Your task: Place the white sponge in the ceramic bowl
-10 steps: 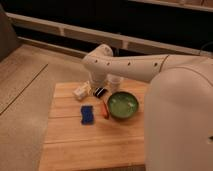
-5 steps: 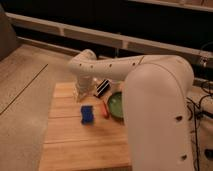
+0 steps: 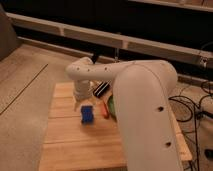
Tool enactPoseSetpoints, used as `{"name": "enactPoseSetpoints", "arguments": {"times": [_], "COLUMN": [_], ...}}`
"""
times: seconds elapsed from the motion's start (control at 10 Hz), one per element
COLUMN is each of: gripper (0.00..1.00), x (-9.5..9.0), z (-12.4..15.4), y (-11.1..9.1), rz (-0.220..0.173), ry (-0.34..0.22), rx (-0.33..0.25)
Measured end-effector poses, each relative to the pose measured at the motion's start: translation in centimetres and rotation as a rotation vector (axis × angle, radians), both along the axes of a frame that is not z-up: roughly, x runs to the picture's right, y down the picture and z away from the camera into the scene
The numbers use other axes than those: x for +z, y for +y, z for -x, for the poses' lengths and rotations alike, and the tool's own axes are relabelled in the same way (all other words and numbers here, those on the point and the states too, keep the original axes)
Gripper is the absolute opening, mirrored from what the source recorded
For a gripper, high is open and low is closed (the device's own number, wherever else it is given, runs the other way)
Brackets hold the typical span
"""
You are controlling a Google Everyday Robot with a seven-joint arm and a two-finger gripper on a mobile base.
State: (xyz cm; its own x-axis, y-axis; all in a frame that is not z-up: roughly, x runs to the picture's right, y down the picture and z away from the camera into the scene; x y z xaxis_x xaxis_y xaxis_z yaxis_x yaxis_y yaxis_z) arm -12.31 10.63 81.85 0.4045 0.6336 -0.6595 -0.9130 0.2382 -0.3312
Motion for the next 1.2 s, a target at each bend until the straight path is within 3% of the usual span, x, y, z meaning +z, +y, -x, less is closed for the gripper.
{"name": "enactPoseSetpoints", "arguments": {"times": [0.4, 0.6, 0.8, 0.9, 1.2], "gripper": [0.65, 0.65, 0.65, 0.65, 0.65], "x": [0.0, 0.6, 1.0, 1.1, 1.6], "z": [-0.2, 0.1, 3.1, 4.3, 5.2], "y": [-0.2, -2.0, -3.0, -2.9, -0.5], "rz": [-0.008, -0.095, -0.189, -0.213, -0.196], "ry": [0.002, -0.018, -0.101, -0.132, -0.158], "rx": [-0.004, -0.047, -0.142, -0.18, -0.227]}}
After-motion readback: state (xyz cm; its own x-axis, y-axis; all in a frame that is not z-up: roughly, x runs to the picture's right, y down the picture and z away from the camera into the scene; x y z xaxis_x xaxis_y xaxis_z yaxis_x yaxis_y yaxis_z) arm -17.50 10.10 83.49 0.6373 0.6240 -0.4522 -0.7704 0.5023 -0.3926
